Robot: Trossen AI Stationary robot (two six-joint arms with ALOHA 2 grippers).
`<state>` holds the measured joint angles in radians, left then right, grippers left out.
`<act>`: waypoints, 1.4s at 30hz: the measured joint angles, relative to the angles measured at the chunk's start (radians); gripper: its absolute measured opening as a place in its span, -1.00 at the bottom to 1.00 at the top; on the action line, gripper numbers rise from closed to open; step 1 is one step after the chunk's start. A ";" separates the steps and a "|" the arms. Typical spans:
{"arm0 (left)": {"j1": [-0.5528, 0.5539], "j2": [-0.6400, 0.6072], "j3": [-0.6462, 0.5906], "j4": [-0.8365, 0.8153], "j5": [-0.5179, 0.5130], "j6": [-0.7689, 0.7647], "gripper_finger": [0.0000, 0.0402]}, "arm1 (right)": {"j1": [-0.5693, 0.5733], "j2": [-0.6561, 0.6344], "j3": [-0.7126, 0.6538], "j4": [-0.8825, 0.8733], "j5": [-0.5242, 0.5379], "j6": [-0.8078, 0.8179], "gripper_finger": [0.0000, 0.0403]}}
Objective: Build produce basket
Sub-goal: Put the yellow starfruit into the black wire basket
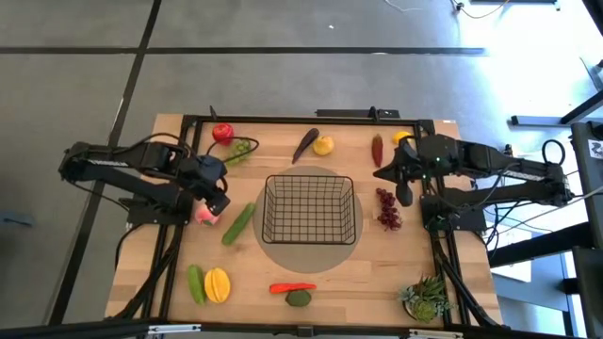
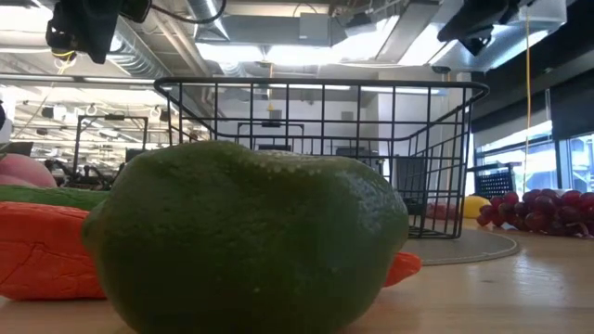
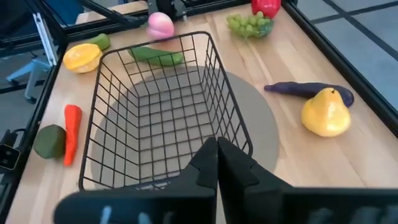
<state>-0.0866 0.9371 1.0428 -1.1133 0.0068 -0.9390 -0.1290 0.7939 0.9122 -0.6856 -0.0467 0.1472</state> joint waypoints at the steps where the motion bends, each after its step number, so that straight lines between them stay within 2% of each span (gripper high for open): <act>1: -0.008 0.000 0.000 0.000 -0.011 0.000 -0.57 | 0.000 0.004 0.002 -0.001 0.000 0.001 -1.00; 5: -0.031 0.000 0.000 0.000 -0.057 -0.027 -0.58 | 0.000 0.005 0.003 -0.001 0.000 -0.029 -1.00; 9: -0.035 0.000 0.000 0.000 -0.057 -0.050 -0.58 | 0.000 0.005 0.003 -0.001 0.000 -0.080 -1.00; 17: -0.048 0.000 0.000 0.000 -0.038 0.008 -0.58 | 0.000 0.005 0.003 -0.001 0.000 -0.078 -1.00; 20: -0.075 0.000 0.000 0.000 -0.029 -0.014 -0.58 | 0.000 0.005 0.003 -0.001 0.000 -0.078 -1.00; 25: -0.141 0.000 0.000 0.000 0.068 -0.271 -0.58 | 0.000 0.005 0.003 -0.001 0.001 -0.078 -1.00; 30: -0.267 0.000 0.000 0.000 0.084 -0.475 -0.58 | 0.000 0.005 0.003 -0.001 0.001 -0.078 -1.00; 37: -0.447 0.038 0.001 0.001 0.013 -0.797 -0.58 | 0.000 0.005 0.003 0.000 0.001 -0.078 -1.00; 42: -0.585 0.130 0.001 0.023 -0.030 -1.065 -0.58 | 0.000 0.005 0.002 0.002 0.002 -0.137 -1.00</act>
<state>-0.6712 1.0674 1.0435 -1.0899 -0.0227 -2.0045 -0.1291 0.7986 0.9146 -0.6838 -0.0449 0.0103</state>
